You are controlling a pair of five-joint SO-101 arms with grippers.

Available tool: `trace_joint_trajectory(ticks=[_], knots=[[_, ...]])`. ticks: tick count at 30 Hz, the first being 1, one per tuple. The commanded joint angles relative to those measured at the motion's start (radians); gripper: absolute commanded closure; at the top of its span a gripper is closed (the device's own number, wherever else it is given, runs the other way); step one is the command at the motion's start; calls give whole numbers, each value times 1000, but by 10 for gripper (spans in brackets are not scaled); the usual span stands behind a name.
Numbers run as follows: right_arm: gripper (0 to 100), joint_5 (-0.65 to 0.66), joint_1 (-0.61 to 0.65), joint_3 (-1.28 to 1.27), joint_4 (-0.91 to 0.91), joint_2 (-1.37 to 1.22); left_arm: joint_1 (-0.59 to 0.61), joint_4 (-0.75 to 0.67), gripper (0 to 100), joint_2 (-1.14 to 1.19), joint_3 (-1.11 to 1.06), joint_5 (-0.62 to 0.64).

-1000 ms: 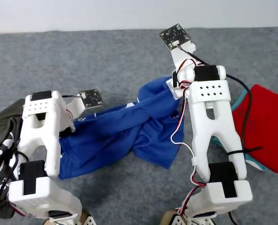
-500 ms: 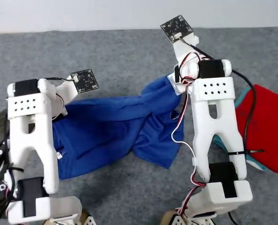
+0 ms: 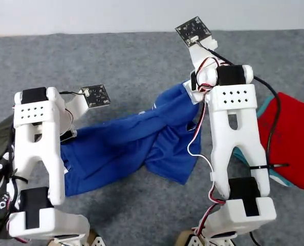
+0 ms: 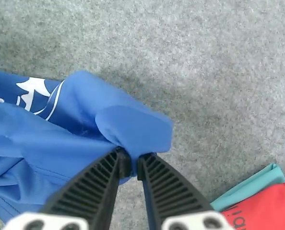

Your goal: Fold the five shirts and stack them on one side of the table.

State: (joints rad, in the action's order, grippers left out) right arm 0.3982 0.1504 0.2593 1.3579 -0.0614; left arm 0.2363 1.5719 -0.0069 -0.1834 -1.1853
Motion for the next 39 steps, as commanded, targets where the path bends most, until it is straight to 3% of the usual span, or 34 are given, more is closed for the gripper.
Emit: trace_joint_trajectory(ticks=[1, 6, 11, 18, 30, 39], knots=[[988, -9, -7, 57, 2, 7, -14, 9, 998, -5, 19, -12], [988, -9, -5, 55, 2, 7, -37, 87, 992, -6, 93, -12], [988, -9, -5, 55, 4, 10, -31, 77, 960, 6, 85, -12], [988, -12, -5, 54, 4, 5, 26, -169, 833, 6, -25, -8], [988, -12, -5, 54, 4, 5, 0, -313, 888, 8, -142, -12], [988, -12, -5, 54, 5, 7, -23, -331, 887, 28, -159, -12]])
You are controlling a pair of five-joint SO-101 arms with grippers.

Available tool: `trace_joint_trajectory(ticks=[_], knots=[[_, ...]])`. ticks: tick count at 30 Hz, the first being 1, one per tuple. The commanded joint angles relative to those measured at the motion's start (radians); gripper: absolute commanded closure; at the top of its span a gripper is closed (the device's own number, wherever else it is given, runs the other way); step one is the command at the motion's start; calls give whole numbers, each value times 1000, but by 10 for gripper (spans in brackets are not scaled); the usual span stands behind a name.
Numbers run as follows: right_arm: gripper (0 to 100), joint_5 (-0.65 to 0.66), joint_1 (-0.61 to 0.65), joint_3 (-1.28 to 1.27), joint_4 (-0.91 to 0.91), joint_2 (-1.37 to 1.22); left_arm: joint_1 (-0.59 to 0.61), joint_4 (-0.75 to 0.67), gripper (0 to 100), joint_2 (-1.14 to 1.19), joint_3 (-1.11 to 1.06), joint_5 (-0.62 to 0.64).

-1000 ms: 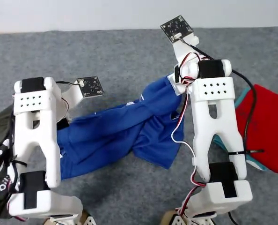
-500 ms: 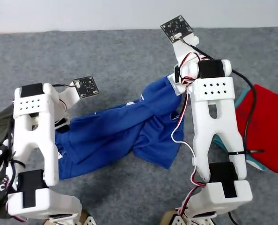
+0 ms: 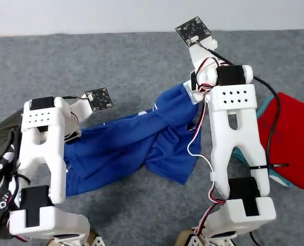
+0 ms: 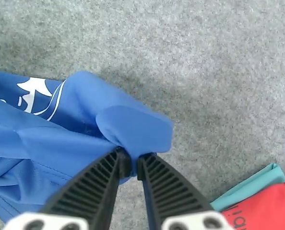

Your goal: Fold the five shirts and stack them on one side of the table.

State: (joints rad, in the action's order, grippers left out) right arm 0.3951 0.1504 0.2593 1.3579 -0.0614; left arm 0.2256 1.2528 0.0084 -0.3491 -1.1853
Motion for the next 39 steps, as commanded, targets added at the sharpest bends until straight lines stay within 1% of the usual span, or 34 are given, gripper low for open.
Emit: trace_joint_trajectory(ticks=[1, 5, 8, 10, 13, 22, 24, 28, 32, 36, 39], knots=[[988, -9, -5, 54, 5, 7, -12, -12, 887, 31, 12, -12], [988, -9, -5, 54, 5, 7, -6, -3, 888, 106, 64, -9], [988, -8, -5, 54, 5, 7, -6, 41, 894, 123, 104, -9], [988, -8, -5, 54, 5, 7, -12, 60, 925, 121, 113, -11], [988, -8, -7, 54, 5, 7, -14, 60, 997, 124, 119, -12], [988, -6, -8, 54, 4, 7, -12, 69, 995, 120, 156, -8], [988, -6, -8, 54, 4, 8, -9, 124, 996, 110, 216, 6], [988, -6, -10, 54, 4, 13, -17, 299, 996, 29, 366, 28], [988, -6, -8, 54, 4, 15, -48, 427, 996, -60, 418, 28], [989, -6, -5, 60, 5, 21, -55, 450, 996, -143, 423, 31], [989, -11, -10, 106, 41, 58, -38, 416, 996, -206, 430, 107]])
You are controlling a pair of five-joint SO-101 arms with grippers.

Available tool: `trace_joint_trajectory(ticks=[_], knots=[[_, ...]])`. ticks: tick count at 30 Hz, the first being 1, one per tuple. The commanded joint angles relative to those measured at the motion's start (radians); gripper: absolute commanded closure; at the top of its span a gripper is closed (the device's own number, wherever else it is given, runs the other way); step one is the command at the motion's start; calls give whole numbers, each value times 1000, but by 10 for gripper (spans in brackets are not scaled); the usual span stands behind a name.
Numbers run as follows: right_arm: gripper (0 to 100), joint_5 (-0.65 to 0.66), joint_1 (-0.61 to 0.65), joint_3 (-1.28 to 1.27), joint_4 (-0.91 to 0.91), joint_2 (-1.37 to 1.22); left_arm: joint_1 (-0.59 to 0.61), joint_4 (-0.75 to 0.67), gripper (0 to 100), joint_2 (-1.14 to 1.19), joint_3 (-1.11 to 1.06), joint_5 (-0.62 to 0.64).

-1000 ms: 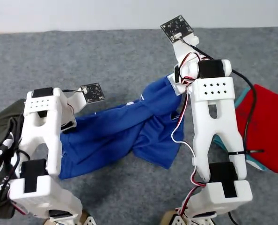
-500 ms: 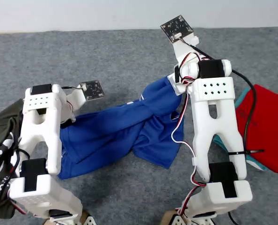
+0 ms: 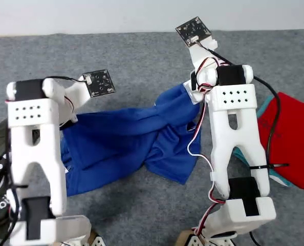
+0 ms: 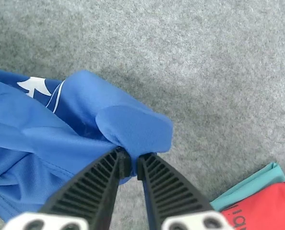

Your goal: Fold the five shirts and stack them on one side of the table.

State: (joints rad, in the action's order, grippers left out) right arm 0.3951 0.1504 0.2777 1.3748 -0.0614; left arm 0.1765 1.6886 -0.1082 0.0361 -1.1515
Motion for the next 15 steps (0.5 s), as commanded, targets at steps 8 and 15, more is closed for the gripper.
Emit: trace_joint_trajectory(ticks=[8, 15], knots=[[989, -11, -51, 373, 113, 139, 106, -236, 996, -183, 216, 381], [989, -11, -88, 686, 199, 177, 146, -342, 995, -229, 417, 555]])
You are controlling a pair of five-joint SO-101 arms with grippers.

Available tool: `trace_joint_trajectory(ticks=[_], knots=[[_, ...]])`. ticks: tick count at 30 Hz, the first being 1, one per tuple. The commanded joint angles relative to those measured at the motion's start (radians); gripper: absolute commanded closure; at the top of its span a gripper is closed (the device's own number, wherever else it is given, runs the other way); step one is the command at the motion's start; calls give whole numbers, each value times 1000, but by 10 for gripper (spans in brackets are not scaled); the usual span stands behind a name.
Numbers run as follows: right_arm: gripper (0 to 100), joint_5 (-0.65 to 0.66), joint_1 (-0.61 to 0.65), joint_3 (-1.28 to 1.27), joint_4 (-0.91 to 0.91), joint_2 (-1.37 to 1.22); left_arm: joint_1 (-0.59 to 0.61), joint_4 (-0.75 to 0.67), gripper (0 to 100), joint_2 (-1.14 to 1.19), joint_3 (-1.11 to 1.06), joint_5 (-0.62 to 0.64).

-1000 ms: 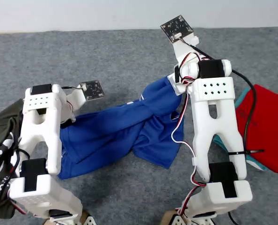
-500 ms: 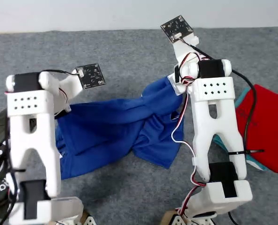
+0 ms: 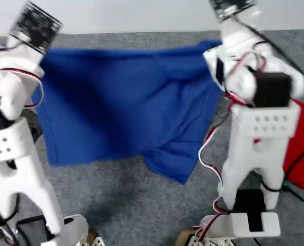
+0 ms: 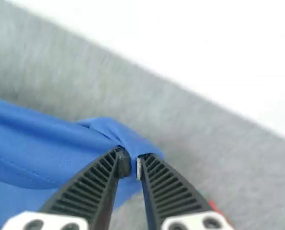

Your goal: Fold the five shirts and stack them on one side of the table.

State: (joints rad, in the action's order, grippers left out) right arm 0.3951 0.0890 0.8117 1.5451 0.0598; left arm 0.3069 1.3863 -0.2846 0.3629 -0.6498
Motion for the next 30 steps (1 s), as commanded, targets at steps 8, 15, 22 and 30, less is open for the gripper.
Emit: trace_joint_trajectory(ticks=[8, 15, 22, 30], knots=[[989, -6, -21, 407, 145, 116, 15, -38, 995, -222, 151, 61], [989, -6, -21, 456, 219, 274, 17, 44, 995, -423, 151, 55], [989, 32, -28, 430, 248, 435, 80, 66, 995, -586, 151, 41], [988, 51, -22, 12, 234, 441, 81, 68, 995, -592, -59, -80]])
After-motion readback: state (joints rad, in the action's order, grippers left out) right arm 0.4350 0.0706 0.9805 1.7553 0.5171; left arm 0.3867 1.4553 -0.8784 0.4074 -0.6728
